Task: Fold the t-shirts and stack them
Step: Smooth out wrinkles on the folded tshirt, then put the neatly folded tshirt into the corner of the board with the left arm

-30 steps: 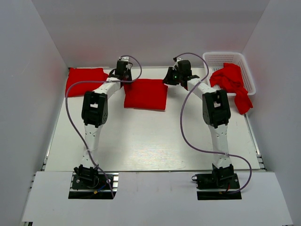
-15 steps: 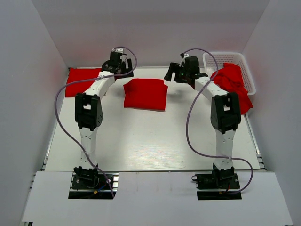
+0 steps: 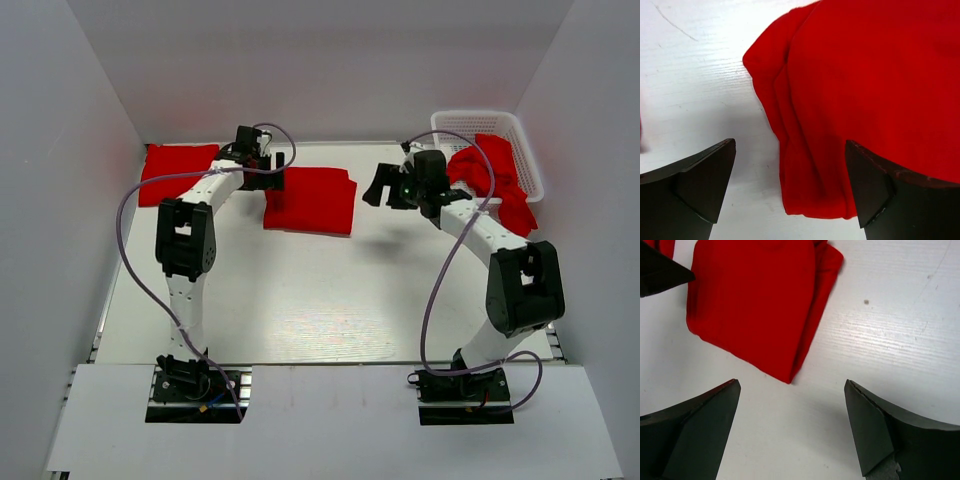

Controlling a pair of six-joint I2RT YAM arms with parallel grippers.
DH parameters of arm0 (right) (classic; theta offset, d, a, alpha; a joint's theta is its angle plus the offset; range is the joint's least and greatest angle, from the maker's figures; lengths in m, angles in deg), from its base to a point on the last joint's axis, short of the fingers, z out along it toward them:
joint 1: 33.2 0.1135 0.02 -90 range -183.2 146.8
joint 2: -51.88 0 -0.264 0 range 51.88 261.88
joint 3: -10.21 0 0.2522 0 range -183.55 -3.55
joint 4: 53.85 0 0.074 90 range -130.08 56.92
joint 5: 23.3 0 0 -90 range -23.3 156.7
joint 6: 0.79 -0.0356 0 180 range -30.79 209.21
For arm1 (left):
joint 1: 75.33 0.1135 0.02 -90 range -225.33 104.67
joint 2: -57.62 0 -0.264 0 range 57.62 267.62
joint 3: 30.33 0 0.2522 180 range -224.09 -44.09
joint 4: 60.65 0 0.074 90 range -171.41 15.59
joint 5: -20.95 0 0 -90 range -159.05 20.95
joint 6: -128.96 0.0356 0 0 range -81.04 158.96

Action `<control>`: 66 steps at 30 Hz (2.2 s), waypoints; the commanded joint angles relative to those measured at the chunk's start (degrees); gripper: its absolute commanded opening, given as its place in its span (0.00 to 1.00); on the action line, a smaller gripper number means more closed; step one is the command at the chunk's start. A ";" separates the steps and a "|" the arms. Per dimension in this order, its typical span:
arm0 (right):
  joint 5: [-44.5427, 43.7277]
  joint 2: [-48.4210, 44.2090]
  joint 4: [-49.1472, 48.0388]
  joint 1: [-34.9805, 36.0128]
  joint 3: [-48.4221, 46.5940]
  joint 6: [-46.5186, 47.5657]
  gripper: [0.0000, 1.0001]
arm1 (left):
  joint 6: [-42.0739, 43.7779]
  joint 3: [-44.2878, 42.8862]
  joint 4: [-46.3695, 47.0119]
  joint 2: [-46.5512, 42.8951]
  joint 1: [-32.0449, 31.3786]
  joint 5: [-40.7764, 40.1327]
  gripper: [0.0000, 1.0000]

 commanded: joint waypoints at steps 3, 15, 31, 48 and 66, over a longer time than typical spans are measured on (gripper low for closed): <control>-1.07 -5.15 0.37 -0.12 2.85 1.07 0.90 | 1.11 0.26 1.83 1.58 0.09 1.76 1.00; -4.49 -7.88 1.61 -0.12 4.79 1.69 0.90 | 3.74 4.83 5.27 5.88 -1.75 5.54 0.83; -13.62 -17.63 3.80 -0.29 11.55 1.86 0.90 | 5.68 0.96 2.98 6.69 -3.60 0.97 0.00; -21.01 -25.89 7.94 -0.29 14.72 3.00 0.90 | 21.66 -6.41 2.37 -5.89 -1.84 -11.68 0.00; -21.90 -28.09 11.37 -0.03 14.19 4.06 0.90 | 36.96 -8.97 4.38 -13.01 -0.26 -21.87 0.00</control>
